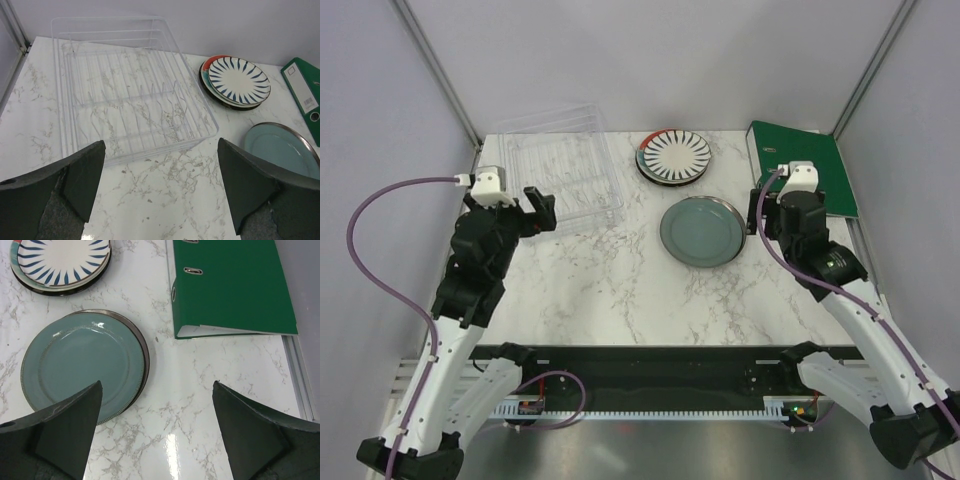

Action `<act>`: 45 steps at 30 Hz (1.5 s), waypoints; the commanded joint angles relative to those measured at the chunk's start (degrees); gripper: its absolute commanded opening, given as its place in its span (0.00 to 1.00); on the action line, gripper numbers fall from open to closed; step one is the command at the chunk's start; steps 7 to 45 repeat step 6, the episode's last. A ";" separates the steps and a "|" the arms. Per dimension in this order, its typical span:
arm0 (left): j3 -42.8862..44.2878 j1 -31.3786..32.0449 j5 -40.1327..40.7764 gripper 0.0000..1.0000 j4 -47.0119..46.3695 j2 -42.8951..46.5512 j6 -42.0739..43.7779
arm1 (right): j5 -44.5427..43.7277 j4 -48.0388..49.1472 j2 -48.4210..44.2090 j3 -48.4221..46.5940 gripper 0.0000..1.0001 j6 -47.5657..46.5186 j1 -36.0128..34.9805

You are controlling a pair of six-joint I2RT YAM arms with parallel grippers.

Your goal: Unload the plates from the dish rack

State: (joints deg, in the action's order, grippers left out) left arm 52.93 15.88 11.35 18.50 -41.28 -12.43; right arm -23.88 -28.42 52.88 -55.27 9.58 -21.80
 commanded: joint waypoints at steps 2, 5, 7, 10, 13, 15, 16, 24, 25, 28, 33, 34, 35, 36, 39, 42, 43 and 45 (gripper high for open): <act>-1.68 0.20 3.50 1.00 -0.49 1.11 2.23 | -1.26 5.48 -0.24 0.68 0.98 1.31 -0.26; -2.48 0.20 4.46 1.00 0.65 0.50 2.06 | -1.78 6.10 0.82 1.65 0.98 1.84 -0.26; -2.65 0.12 4.99 1.00 0.57 0.58 1.53 | -1.79 6.36 0.99 1.83 0.98 1.75 -0.26; -2.65 0.12 4.99 1.00 0.57 0.58 1.53 | -1.79 6.36 0.99 1.83 0.98 1.75 -0.26; -2.65 0.12 4.99 1.00 0.57 0.58 1.53 | -1.79 6.36 0.99 1.83 0.98 1.75 -0.26; -2.65 0.12 4.99 1.00 0.57 0.58 1.53 | -1.79 6.36 0.99 1.83 0.98 1.75 -0.26; -2.65 0.12 4.99 1.00 0.57 0.58 1.53 | -1.79 6.36 0.99 1.83 0.98 1.75 -0.26; -2.65 0.12 4.99 1.00 0.57 0.58 1.53 | -1.79 6.36 0.99 1.83 0.98 1.75 -0.26; -2.65 0.12 4.99 1.00 0.57 0.58 1.53 | -1.79 6.36 0.99 1.83 0.98 1.75 -0.26; -2.65 0.12 4.99 1.00 0.57 0.58 1.53 | -1.79 6.36 0.99 1.83 0.98 1.75 -0.26; -2.65 0.12 4.99 1.00 0.57 0.58 1.53 | -1.79 6.36 0.99 1.83 0.98 1.75 -0.26; -2.65 0.12 4.99 1.00 0.57 0.58 1.53 | -1.79 6.36 0.99 1.83 0.98 1.75 -0.26; -2.65 0.12 4.99 1.00 0.57 0.58 1.53 | -1.79 6.36 0.99 1.83 0.98 1.75 -0.26; -2.65 0.12 4.99 1.00 0.57 0.58 1.53 | -1.79 6.36 0.99 1.83 0.98 1.75 -0.26; -2.65 0.12 4.99 1.00 0.57 0.58 1.53 | -1.79 6.36 0.99 1.83 0.98 1.75 -0.26; -2.65 0.12 4.99 1.00 0.57 0.58 1.53 | -1.79 6.36 0.99 1.83 0.98 1.75 -0.26; -2.65 0.12 4.99 1.00 0.57 0.58 1.53 | -1.79 6.36 0.99 1.83 0.98 1.75 -0.26; -2.65 0.12 4.99 1.00 0.57 0.58 1.53 | -1.79 6.36 0.99 1.83 0.98 1.75 -0.26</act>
